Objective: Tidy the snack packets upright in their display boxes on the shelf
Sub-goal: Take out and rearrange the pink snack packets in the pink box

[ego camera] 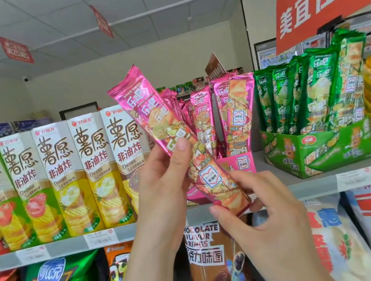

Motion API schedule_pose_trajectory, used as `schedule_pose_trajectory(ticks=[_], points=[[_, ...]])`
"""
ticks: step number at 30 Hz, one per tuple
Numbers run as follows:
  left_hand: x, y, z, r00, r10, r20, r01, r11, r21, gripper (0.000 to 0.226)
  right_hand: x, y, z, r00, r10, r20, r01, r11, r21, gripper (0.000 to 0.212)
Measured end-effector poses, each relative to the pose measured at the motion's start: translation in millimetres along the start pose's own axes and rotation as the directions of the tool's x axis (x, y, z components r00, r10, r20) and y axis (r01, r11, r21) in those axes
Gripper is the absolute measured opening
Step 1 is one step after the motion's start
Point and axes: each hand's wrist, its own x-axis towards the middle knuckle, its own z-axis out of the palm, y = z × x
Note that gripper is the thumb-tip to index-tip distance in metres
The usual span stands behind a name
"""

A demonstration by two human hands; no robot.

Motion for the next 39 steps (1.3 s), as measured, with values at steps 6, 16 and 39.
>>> schedule_pose_trajectory(ticks=[6, 16, 39], points=[[6.0, 0.1, -0.1, 0.999, 0.026, -0.027, -0.025, 0.999, 0.028, 0.04, 0.8, 8.2, -2.0, 0.961, 0.092, 0.259, -0.135, 0.979, 0.153, 0.057], [26.0, 13.3, -4.1, 0.987, 0.148, -0.063, -0.144, 0.988, 0.064, 0.045, -1.0, 11.8, -2.1, 0.989, -0.019, 0.147, 0.019, 1.0, -0.002, 0.063], [103.8, 116.6, 19.9, 0.803, 0.438, 0.404, -0.586, 0.459, 0.668, 0.031, 61.6, 38.4, -10.0, 0.961, -0.278, 0.017, 0.253, 0.847, -0.468, 0.032]])
